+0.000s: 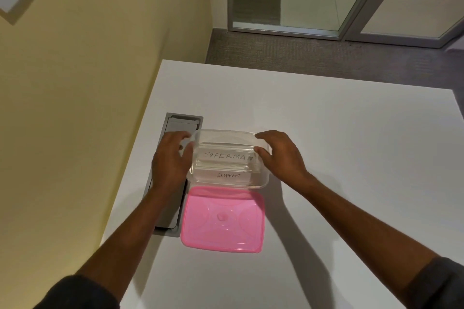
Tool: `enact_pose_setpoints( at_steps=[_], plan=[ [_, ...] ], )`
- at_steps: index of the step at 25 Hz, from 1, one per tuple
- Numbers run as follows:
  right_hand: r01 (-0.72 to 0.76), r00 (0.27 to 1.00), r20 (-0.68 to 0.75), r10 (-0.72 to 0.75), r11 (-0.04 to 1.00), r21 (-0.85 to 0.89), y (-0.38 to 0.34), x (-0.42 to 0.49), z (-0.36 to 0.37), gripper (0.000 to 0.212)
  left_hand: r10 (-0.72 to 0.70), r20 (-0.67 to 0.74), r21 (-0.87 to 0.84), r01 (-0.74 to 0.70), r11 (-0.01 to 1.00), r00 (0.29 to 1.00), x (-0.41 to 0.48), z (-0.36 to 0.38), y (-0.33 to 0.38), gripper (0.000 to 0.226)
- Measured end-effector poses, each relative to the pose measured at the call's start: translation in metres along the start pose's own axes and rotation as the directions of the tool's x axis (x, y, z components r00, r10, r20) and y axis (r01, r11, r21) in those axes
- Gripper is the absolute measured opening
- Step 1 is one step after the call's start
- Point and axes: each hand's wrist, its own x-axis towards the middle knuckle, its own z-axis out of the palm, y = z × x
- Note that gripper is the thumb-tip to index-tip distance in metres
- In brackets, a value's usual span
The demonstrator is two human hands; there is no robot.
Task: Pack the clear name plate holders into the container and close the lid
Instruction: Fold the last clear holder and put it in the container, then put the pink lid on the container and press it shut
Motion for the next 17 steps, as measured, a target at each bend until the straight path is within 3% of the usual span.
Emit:
enact_pose_setpoints(
  at_steps=[2,6,12,17],
  plan=[
    [-0.140,0.989,-0.020,0.144,0.983,0.122,0.007,-0.026,-0.004,0.036,-0.252,-0.089,-0.106,0.243,0.964,0.964,-0.027,-0.007,-0.005,0.016],
    [-0.433,0.901,0.124,0.416,0.878,0.205,0.020,-0.079,0.005,0.037,-0.505,0.108,-0.067,0.513,0.856,0.856,-0.079,-0.002,-0.032,0.017],
    [-0.548,0.797,0.333,0.503,0.835,0.050,0.014,-0.140,0.040,0.036,-0.558,0.204,0.049,0.561,0.827,0.804,-0.127,0.006,-0.047,0.016],
    [-0.550,0.780,0.378,0.499,0.835,0.033,0.005,-0.157,0.052,0.024,-0.541,0.228,0.012,0.553,0.833,0.810,-0.141,0.009,-0.041,0.013]
  ],
)
